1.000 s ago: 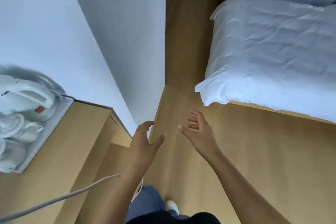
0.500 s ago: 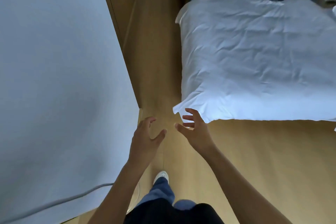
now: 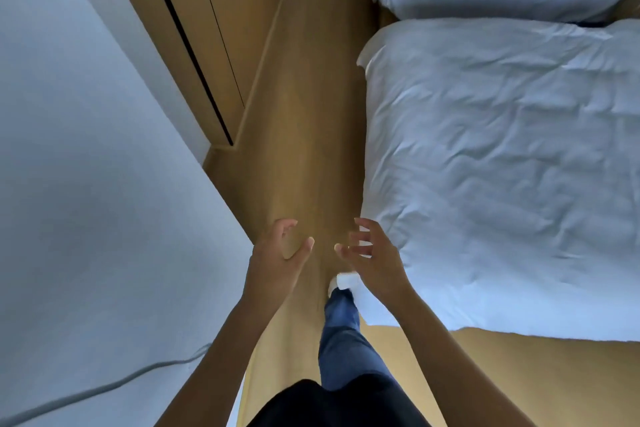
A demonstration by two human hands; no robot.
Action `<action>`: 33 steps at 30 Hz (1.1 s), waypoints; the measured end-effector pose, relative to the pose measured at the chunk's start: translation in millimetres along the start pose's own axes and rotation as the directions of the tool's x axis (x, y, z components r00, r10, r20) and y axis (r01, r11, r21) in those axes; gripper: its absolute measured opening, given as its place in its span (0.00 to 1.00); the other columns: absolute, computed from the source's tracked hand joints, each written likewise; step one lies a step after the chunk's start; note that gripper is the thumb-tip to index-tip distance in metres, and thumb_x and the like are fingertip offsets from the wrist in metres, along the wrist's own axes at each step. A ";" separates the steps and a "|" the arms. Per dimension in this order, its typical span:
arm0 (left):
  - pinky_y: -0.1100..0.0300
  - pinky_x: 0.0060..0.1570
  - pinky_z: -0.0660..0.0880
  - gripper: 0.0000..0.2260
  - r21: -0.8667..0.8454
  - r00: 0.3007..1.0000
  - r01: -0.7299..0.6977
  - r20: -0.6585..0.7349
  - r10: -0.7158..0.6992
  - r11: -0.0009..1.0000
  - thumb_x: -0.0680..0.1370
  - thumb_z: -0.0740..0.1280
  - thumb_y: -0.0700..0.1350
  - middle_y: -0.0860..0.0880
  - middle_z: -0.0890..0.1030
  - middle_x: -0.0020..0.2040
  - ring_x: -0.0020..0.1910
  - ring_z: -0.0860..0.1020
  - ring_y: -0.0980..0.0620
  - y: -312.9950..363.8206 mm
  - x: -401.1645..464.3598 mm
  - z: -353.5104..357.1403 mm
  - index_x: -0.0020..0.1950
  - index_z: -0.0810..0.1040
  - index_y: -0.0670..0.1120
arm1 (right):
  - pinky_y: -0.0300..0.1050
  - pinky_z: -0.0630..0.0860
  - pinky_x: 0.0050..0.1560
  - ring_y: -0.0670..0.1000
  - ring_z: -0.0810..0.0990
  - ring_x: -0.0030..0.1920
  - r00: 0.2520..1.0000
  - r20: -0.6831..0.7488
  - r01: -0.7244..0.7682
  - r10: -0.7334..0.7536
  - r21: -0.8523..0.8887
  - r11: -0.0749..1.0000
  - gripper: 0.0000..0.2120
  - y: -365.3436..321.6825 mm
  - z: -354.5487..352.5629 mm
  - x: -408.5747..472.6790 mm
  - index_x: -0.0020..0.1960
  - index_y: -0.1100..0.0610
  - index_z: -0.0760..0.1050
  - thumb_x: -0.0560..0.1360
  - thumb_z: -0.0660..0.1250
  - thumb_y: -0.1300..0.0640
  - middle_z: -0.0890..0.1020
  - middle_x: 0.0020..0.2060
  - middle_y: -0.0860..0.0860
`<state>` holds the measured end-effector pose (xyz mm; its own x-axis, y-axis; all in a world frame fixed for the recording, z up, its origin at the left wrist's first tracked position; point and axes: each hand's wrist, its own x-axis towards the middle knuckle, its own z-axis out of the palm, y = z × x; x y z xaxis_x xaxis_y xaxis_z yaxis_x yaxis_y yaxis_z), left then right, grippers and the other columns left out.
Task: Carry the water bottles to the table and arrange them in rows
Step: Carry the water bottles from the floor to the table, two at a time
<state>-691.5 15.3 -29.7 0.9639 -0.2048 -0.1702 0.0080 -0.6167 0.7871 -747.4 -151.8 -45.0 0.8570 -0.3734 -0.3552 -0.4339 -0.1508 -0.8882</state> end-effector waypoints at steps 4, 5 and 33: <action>0.63 0.57 0.69 0.21 0.002 1.000 0.011 0.012 -0.011 1.000 0.78 0.68 0.54 0.52 0.76 0.65 0.63 0.73 0.57 34.9 97.9 24.7 0.68 0.72 0.48 | 0.37 0.75 0.48 0.48 0.80 0.52 1.000 0.030 0.010 -0.008 -0.049 0.999 0.26 -34.0 -33.9 108.9 0.69 0.50 0.68 0.74 0.74 0.50 0.77 0.55 0.48; 0.64 0.56 0.68 0.21 0.007 1.000 0.016 0.010 -0.016 1.000 0.77 0.68 0.55 0.53 0.76 0.65 0.62 0.72 0.58 44.6 121.4 28.2 0.68 0.72 0.49 | 0.35 0.74 0.47 0.48 0.79 0.52 0.999 0.045 0.014 -0.011 -0.071 0.997 0.27 -44.4 -43.6 136.2 0.70 0.50 0.68 0.75 0.73 0.49 0.77 0.55 0.47; 0.60 0.54 0.69 0.08 0.036 0.944 0.205 0.257 -0.208 0.978 0.79 0.67 0.50 0.55 0.77 0.56 0.57 0.75 0.55 131.1 739.9 61.7 0.57 0.74 0.51 | 0.30 0.71 0.42 0.41 0.79 0.48 0.961 0.117 -0.229 0.251 -0.176 0.957 0.17 -215.9 -76.5 722.2 0.63 0.50 0.73 0.76 0.71 0.49 0.80 0.51 0.45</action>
<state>6.3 -263.9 -89.0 0.8397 -0.2606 -0.4764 0.1962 -0.6724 0.7137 -56.2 -458.9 -87.5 0.7470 -0.2900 -0.5982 -0.6604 -0.2200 -0.7180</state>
